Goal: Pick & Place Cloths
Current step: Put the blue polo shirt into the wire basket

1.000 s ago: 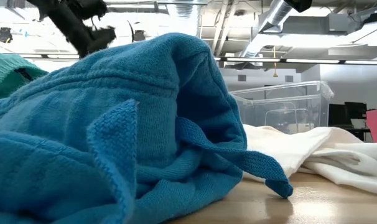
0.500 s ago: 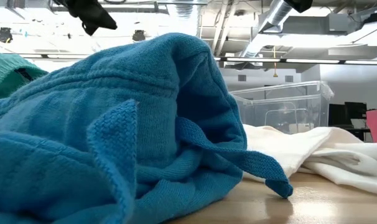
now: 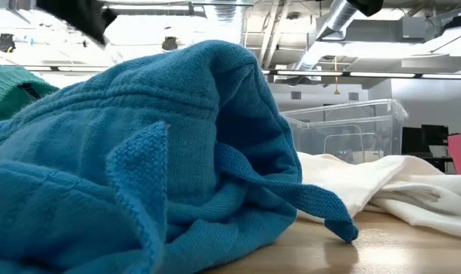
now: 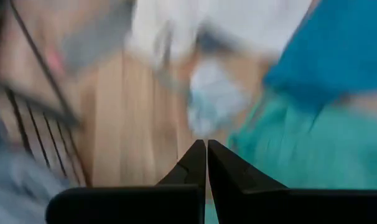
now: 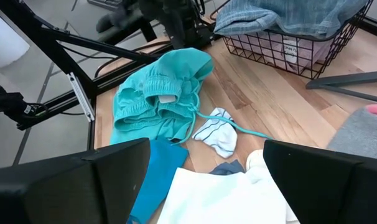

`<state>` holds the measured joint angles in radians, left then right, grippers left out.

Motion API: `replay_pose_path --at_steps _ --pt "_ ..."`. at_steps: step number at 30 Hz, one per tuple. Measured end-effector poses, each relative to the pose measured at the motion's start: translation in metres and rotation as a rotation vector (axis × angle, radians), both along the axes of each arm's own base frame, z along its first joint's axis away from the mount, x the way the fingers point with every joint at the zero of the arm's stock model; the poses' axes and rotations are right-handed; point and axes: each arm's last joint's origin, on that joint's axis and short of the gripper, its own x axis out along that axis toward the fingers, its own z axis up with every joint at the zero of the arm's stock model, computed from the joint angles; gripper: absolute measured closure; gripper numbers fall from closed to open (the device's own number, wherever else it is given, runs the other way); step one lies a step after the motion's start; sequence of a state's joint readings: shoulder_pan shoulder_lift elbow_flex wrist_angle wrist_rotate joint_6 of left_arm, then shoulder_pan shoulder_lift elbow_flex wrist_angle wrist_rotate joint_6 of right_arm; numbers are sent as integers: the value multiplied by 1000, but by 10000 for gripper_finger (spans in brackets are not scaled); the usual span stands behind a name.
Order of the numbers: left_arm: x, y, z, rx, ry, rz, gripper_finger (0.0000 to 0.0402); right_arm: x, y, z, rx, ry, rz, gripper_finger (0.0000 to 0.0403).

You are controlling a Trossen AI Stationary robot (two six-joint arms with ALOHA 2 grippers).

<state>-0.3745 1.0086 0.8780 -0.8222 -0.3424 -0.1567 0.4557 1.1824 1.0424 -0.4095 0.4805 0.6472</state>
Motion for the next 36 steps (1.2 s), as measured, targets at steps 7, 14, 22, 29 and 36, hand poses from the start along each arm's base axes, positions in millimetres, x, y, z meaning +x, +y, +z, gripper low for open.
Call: replay_pose_path --at_steps 7,14,22,29,36 --pt "7 3 -36 174 230 163 401 0 0 0 -1 2 0 94" --pt "4 21 -41 304 182 323 401 0 0 0 -1 2 0 94" --pt "-9 57 -21 357 71 547 401 0 0 0 -2 2 0 94" --pt "-12 87 -17 359 77 698 401 0 0 0 -4 2 1 94" --pt "-7 109 -30 261 34 785 401 0 0 0 -17 4 8 94"
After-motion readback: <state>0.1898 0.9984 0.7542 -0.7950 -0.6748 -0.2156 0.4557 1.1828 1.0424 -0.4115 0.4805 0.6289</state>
